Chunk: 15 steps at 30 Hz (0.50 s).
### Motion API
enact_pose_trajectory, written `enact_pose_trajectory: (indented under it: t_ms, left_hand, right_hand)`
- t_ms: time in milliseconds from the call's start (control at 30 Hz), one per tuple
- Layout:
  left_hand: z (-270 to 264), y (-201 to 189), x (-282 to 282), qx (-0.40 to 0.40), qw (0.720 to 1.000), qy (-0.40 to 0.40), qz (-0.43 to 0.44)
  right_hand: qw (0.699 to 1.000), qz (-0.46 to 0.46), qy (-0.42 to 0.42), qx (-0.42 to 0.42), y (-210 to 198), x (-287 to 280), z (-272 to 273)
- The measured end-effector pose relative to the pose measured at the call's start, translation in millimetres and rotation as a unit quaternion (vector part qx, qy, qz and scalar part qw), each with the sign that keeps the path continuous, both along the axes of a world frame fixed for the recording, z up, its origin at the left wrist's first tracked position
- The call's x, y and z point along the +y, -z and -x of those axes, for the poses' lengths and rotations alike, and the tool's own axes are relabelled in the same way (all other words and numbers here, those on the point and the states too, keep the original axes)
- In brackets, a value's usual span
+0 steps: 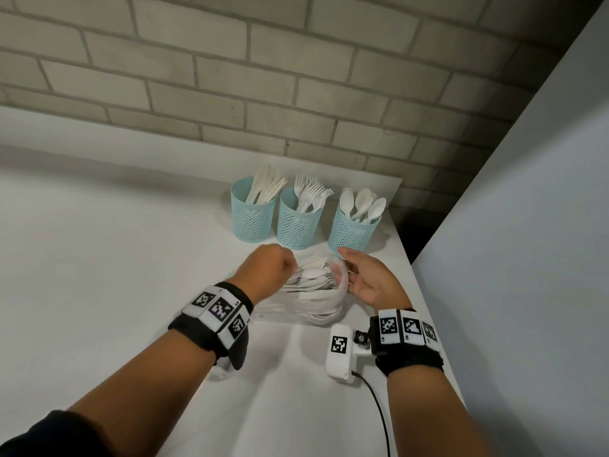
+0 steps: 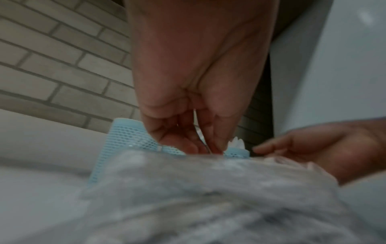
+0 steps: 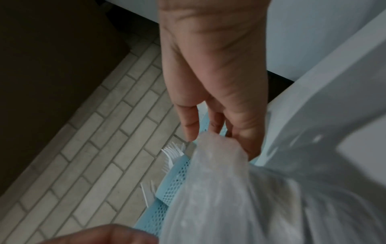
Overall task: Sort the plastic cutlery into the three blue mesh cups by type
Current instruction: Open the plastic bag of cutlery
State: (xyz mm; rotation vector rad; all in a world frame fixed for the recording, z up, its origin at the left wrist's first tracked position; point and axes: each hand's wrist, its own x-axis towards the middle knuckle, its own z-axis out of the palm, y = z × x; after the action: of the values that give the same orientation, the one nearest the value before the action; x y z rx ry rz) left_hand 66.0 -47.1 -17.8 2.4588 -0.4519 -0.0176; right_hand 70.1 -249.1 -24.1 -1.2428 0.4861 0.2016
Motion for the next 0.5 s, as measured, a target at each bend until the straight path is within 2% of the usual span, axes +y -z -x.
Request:
enact_pose_trajectory:
  t_ms: [200,500]
  left_hand:
    - [0,12,-21,0.044,0.988,0.042,-0.140]
    - [-3,-6,-26,0.152,0.930,0.084,-0.324]
  right_hand:
    - [1.000,-0.020,0.010,-0.018,3,1,17]
    - [0.997,-0.052,0.036,-0.036,3,9,30]
